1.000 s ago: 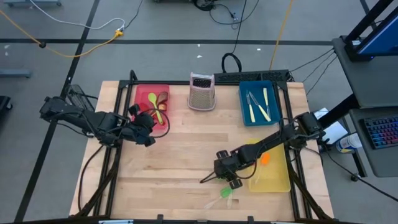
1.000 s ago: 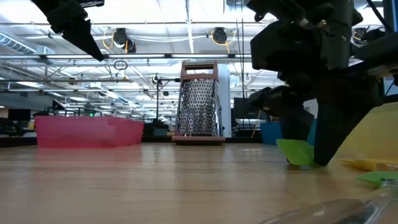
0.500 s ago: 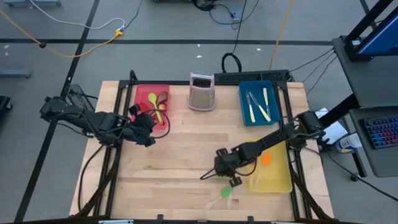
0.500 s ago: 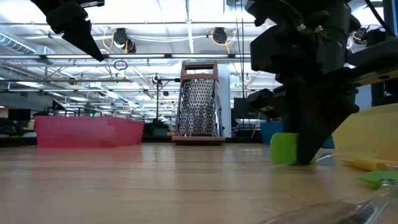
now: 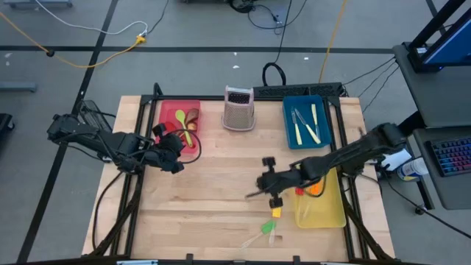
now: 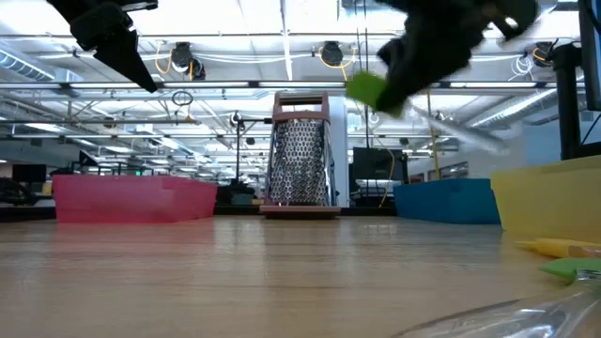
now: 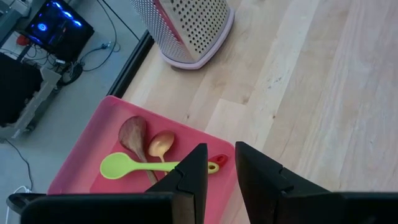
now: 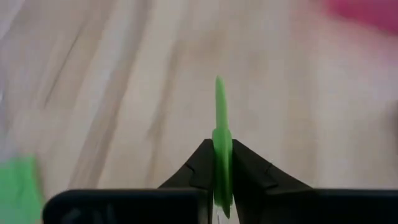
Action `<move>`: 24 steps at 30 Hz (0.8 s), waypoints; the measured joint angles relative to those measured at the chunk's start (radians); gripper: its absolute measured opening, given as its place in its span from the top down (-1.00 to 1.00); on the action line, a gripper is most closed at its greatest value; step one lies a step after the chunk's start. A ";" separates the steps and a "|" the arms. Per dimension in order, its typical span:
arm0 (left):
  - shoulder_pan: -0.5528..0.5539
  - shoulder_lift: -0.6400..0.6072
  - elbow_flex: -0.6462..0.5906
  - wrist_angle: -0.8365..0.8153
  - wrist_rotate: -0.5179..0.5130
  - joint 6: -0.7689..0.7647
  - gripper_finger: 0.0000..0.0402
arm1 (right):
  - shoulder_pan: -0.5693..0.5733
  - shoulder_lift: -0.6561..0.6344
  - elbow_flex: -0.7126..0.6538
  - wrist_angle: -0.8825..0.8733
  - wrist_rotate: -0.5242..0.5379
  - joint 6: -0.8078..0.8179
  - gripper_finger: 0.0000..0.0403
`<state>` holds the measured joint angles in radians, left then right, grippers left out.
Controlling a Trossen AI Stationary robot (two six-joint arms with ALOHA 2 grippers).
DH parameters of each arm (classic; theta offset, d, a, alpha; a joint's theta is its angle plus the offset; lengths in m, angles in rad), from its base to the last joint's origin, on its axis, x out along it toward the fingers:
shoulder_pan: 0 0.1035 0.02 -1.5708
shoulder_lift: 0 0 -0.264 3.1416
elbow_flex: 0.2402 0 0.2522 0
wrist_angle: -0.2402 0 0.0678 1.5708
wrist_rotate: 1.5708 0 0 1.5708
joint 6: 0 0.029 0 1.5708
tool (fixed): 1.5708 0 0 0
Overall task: Pick & Place Kitchen Items
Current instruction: Put the top green spatula into the yellow bin
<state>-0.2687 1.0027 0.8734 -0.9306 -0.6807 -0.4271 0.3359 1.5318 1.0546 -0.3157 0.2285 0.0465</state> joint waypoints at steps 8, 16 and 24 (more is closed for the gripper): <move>0.000 0.000 0.000 0.000 0.000 0.000 0.56 | 0.028 -0.199 0.001 -0.156 0.251 0.431 0.83; 0.000 0.000 0.000 0.000 0.000 0.000 0.56 | 0.132 -0.273 0.001 -0.471 0.355 0.855 0.89; 0.000 0.000 0.000 0.000 0.000 0.000 0.56 | 0.204 -0.275 -0.068 -0.679 0.208 1.306 0.84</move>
<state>-0.2687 1.0027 0.8734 -0.9306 -0.6804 -0.4271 0.5398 1.2573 0.9862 -0.9943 0.4365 1.3528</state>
